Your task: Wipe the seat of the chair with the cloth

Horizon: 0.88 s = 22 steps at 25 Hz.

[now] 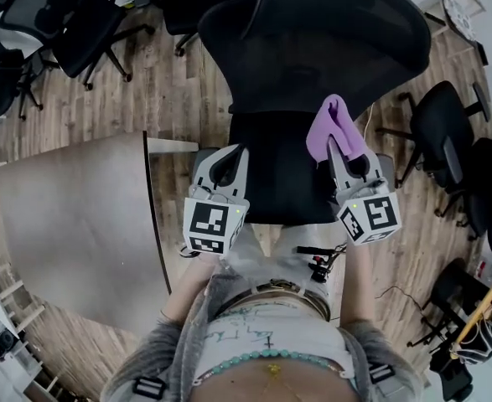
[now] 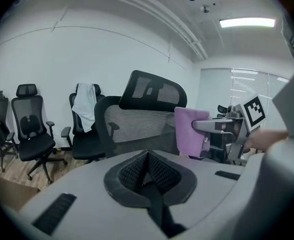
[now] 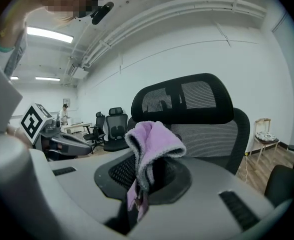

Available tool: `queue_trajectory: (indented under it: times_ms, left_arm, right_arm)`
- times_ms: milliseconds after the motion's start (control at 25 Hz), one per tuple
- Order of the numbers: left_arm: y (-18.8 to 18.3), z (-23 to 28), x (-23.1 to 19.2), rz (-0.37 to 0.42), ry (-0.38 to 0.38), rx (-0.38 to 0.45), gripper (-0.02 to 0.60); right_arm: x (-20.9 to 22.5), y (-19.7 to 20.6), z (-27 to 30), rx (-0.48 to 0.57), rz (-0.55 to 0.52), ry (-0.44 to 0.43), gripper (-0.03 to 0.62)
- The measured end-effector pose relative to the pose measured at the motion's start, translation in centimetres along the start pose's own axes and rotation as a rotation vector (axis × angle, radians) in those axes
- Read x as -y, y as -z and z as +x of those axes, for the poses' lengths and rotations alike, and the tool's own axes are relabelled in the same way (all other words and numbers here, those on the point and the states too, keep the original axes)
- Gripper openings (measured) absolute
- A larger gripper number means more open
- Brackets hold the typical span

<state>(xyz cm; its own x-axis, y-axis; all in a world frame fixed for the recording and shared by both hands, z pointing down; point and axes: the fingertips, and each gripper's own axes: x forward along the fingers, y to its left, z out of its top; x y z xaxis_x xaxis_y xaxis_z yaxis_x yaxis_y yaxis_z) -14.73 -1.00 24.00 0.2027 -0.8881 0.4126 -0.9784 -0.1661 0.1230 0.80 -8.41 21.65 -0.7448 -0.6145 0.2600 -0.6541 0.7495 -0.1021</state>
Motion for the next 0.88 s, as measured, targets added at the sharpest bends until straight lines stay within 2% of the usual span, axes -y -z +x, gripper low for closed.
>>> queue_trajectory:
  times_ms: [360,680,880]
  left_arm:
    - [3.4,2.8,-3.1,-0.016,-0.021,-0.034,0.003]
    - [8.5,4.7,-4.4,-0.043,-0.078,-0.081,0.003]
    - [11.9,5.1,-6.6,-0.058,-0.118,-0.105,0.003]
  right_arm:
    - [0.5,4.1,4.0,-0.077,-0.023,-0.047,0.048]
    - [1.9,9.7,6.4,-0.129,-0.063,-0.101,0.048]
    - [1.6,14.2,8.4,-0.166,-0.076,-0.123,0.048]
